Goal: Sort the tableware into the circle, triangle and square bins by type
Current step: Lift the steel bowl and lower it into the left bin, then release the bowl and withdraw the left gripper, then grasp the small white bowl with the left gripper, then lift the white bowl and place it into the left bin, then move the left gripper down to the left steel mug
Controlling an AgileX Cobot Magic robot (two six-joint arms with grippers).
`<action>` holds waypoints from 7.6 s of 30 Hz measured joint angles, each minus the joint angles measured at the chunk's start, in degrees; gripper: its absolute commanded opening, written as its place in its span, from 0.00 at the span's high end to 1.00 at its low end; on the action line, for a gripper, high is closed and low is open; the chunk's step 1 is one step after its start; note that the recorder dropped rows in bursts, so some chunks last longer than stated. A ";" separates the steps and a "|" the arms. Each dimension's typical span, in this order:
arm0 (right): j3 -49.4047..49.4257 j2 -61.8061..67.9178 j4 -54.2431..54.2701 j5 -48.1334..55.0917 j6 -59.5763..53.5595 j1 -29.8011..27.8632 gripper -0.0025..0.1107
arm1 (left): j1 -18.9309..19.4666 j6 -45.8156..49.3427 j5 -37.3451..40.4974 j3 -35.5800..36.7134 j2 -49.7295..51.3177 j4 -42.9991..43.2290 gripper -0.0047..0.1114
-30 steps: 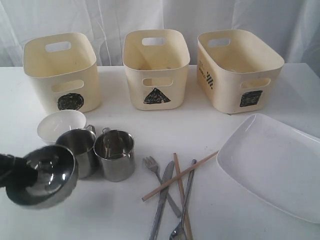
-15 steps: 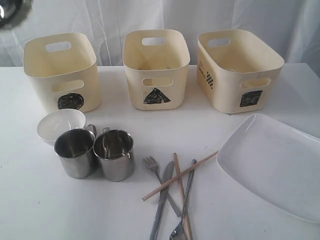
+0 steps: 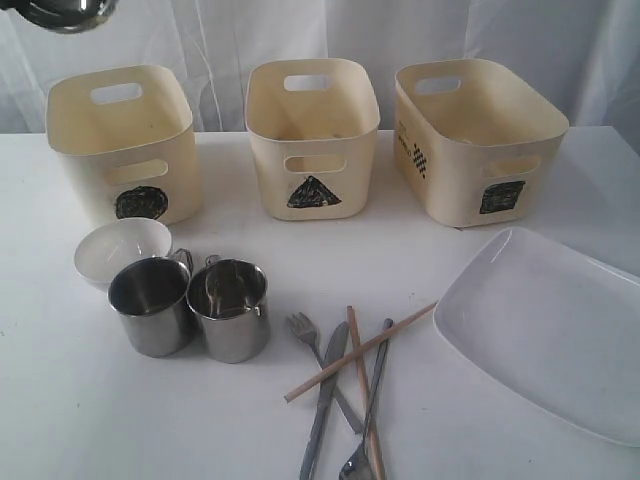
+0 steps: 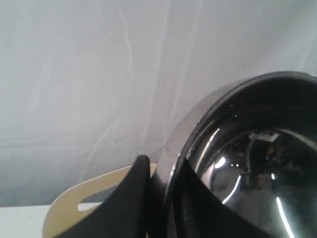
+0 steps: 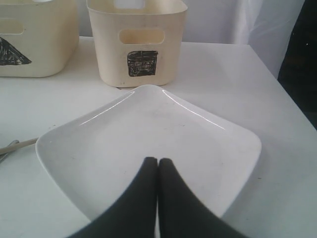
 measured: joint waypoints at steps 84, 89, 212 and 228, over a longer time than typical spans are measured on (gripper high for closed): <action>0.00 0.00 0.00 0.00 0.00 0.00 0.98 | -5.80 29.07 -26.61 9.27 -8.95 -2.09 0.96; 0.00 0.00 0.00 0.00 0.00 0.00 0.98 | -5.80 33.80 -34.01 21.69 -16.66 -11.44 0.96; 0.00 0.00 0.00 0.00 0.00 0.00 0.98 | -5.58 -69.09 -10.49 8.02 6.86 -2.21 0.96; 0.00 0.00 0.00 0.00 0.00 0.00 0.98 | -4.20 -64.53 -45.12 20.88 -20.69 65.34 0.96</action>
